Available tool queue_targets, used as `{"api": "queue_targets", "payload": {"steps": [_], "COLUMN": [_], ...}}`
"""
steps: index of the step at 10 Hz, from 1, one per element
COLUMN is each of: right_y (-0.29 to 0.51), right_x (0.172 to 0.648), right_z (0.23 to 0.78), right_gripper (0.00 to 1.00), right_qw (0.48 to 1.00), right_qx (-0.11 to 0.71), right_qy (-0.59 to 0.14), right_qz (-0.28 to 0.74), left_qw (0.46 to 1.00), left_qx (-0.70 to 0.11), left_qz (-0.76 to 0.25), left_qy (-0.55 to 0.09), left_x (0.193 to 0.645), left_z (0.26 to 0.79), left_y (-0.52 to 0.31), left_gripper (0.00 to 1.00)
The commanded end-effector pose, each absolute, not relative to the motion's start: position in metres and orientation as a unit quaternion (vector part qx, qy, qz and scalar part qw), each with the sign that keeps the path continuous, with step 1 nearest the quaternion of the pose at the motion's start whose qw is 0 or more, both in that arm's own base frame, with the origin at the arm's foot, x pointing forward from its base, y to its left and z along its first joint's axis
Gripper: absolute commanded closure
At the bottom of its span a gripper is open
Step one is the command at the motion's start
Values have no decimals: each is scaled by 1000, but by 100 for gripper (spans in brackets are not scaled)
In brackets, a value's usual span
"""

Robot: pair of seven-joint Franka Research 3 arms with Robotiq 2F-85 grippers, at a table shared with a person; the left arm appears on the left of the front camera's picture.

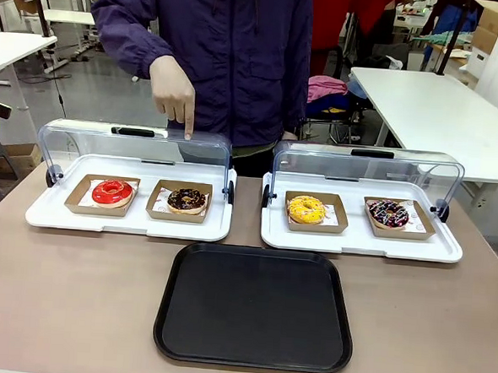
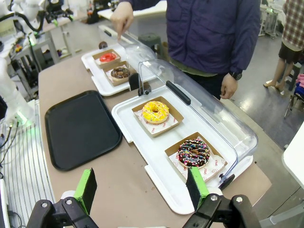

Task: Move the second donut from the left to the tray.
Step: Pick up the Paper togo box containing the Donut indicated by the person and place it on the Handle tray.

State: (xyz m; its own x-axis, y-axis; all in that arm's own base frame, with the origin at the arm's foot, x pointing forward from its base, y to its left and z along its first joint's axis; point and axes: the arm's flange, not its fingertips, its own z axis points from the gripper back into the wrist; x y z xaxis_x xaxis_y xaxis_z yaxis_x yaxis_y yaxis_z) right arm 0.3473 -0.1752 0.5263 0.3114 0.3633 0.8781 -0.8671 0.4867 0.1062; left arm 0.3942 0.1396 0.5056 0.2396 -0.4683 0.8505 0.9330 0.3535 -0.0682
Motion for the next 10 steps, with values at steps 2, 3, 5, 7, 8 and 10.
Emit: {"api": "queue_targets", "payload": {"steps": [2,3,5,7,8,10], "right_y": [-176,-176,-176,-176,-176,-176], "right_x": [350,350,350,350,350,350], "right_z": [528,528,528,528,528,528], "right_gripper": [0,0,0,0,0,0], "right_qw": [742,742,742,742,742,742], "right_qx": [298,298,298,298,298,298], "right_qy": [-434,-434,-434,-434,-434,-434], "right_qz": [414,414,414,414,414,414], "left_qw": [716,716,727,706,701,689], "left_qx": [-305,-305,-302,-276,-266,-229], "left_qz": [-488,-488,-482,-557,-586,-640], "left_qy": [-396,-396,-385,-339,-309,-251], "left_x": [396,396,394,421,435,466], "left_z": [506,506,506,529,537,544], "left_y": [140,140,140,104,82,27], "left_gripper": [0,0,0,0,0,0]}}
